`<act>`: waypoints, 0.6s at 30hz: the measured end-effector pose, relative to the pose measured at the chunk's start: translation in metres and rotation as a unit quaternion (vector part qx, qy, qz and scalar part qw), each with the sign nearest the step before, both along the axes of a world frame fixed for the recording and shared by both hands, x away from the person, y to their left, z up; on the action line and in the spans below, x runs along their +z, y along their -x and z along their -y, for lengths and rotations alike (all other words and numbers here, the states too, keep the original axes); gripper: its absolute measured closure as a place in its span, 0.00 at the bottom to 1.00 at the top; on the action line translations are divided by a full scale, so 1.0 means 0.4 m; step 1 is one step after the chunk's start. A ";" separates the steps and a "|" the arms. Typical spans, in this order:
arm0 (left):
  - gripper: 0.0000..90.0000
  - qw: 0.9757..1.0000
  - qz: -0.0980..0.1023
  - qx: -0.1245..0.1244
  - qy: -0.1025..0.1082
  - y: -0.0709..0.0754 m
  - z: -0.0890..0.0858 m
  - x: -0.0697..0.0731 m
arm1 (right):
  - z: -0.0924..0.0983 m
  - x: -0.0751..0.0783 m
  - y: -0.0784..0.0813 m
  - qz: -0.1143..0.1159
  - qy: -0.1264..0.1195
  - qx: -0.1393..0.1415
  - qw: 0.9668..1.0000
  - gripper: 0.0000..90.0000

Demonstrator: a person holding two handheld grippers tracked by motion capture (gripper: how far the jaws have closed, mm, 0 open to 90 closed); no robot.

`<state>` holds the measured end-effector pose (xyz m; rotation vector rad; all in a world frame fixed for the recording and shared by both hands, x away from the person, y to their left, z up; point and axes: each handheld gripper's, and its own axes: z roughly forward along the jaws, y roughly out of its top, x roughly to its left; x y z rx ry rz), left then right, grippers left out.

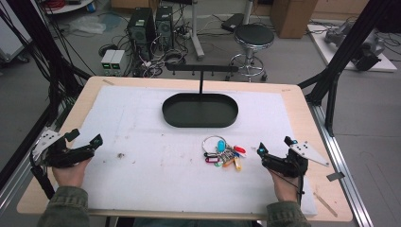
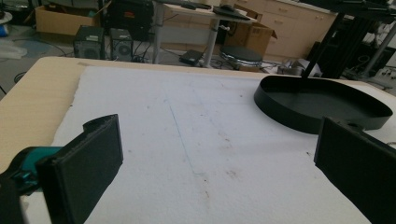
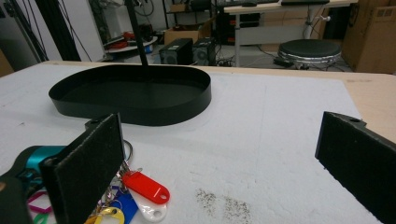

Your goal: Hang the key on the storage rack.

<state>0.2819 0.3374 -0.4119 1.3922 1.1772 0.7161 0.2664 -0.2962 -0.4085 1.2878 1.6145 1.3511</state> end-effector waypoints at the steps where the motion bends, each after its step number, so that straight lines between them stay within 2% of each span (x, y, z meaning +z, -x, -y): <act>1: 0.02 1.000 0.000 0.000 0.000 0.000 0.000 0.000 | -0.001 0.000 0.000 -0.002 0.000 0.001 1.000 0.00; 13: 0.02 1.000 0.001 -0.004 -0.001 0.000 0.003 0.000 | -0.020 -0.003 -0.010 -0.018 0.019 0.023 0.999 0.00; 18: 0.02 1.000 0.003 -0.002 0.001 0.002 0.002 0.001 | -0.036 -0.004 -0.015 -0.025 0.042 0.031 0.998 0.00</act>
